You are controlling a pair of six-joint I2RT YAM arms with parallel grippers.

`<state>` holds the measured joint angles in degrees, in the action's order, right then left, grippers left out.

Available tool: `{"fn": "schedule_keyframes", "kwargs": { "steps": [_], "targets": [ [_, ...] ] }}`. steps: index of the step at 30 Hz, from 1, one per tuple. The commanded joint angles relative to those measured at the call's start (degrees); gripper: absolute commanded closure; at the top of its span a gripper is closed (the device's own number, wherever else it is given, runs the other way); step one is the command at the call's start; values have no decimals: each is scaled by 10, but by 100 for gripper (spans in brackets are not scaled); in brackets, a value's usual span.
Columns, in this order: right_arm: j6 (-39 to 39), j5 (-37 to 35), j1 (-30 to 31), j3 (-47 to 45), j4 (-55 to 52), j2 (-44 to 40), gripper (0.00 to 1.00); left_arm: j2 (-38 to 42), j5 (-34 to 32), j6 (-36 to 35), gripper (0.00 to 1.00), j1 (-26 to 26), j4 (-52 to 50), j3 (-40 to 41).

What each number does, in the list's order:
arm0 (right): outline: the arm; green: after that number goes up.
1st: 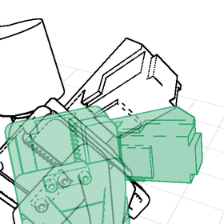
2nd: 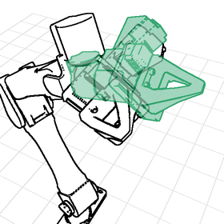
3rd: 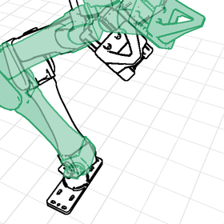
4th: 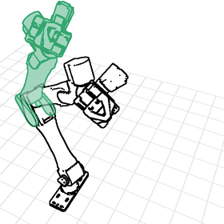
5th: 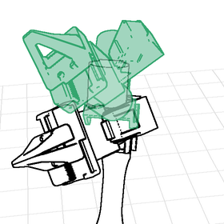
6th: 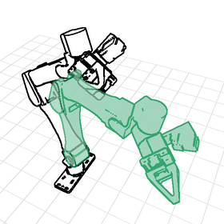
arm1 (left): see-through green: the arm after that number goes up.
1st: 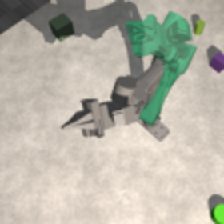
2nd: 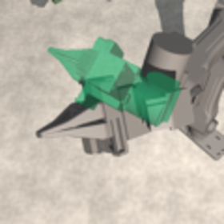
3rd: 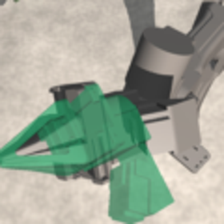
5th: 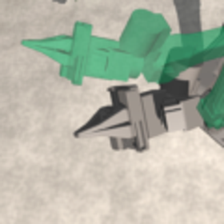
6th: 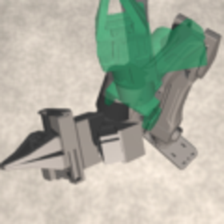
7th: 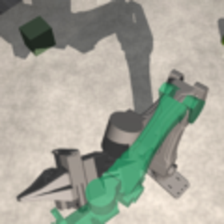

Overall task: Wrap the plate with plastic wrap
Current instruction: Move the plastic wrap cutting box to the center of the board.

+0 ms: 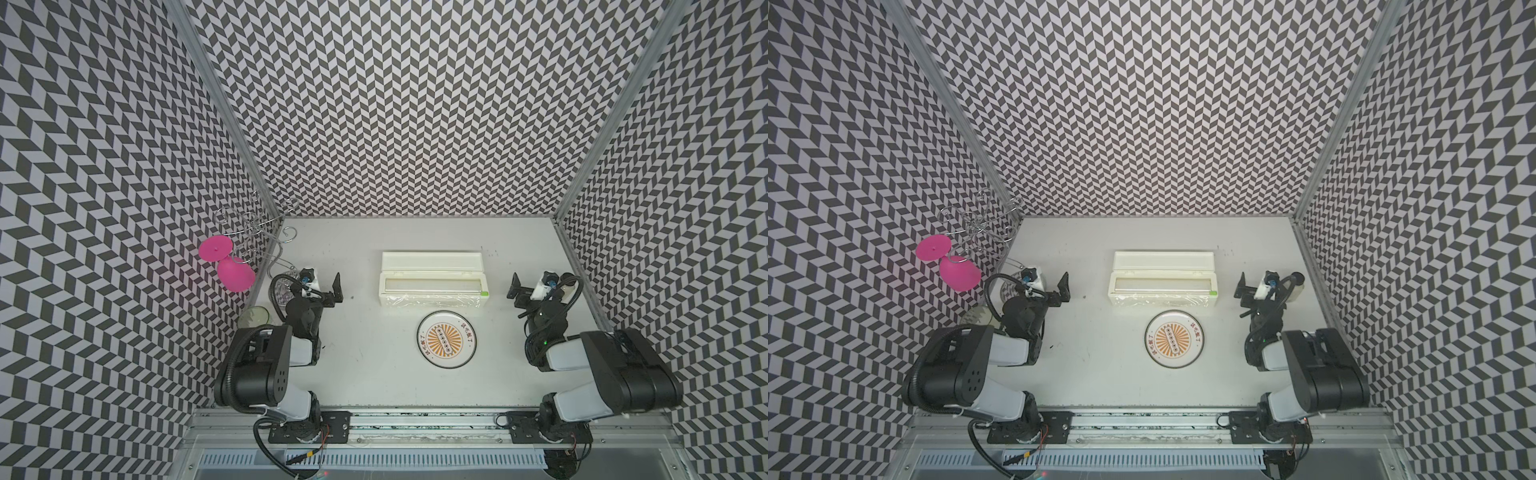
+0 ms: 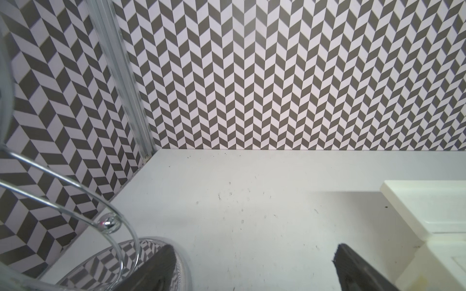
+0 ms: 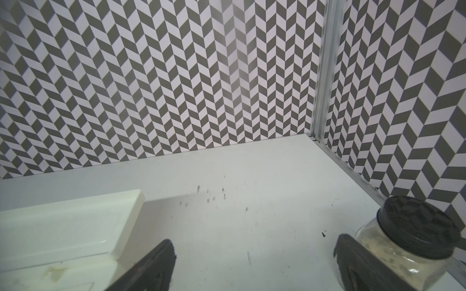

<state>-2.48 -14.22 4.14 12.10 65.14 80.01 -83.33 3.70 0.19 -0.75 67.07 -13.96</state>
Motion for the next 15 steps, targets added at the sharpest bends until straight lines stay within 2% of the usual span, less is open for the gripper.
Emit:
{"fn": "schedule_keyframes", "kwargs": {
  "steps": [1,2,3,5,7,8,9,10,11,12,14,15],
  "targets": [
    [-102,-45,14,77,-210,-113,1,95,-96,17,0,34,-117,-20],
    [-127,-51,23,105,-286,-132,1,119,-147,55,1,46,-152,-25],
    [-154,-83,43,142,-383,-145,1,143,-189,59,1,68,-179,-29],
    [-162,-108,85,203,-507,-150,1,179,-213,79,1,96,-221,-40],
    [-206,-72,101,248,-587,-149,1,200,-206,112,1,119,-259,-63],
    [-257,-25,98,263,-616,-147,1,204,-197,126,1,130,-286,-84],
    [-305,52,81,272,-643,-143,1,205,-186,148,1,136,-321,-110],
    [-308,156,58,275,-647,-137,1,203,-174,184,1,135,-356,-135],
    [-310,268,40,276,-650,-130,10,199,-153,230,1,131,-417,-170],
    [-317,322,37,280,-669,-122,18,193,-118,265,1,124,-459,-204],
    [-325,373,40,277,-705,-108,24,180,-58,336,1,106,-511,-245],
    [-330,400,40,270,-706,-104,25,170,16,336,4,92,-509,-255]
  ]
}}
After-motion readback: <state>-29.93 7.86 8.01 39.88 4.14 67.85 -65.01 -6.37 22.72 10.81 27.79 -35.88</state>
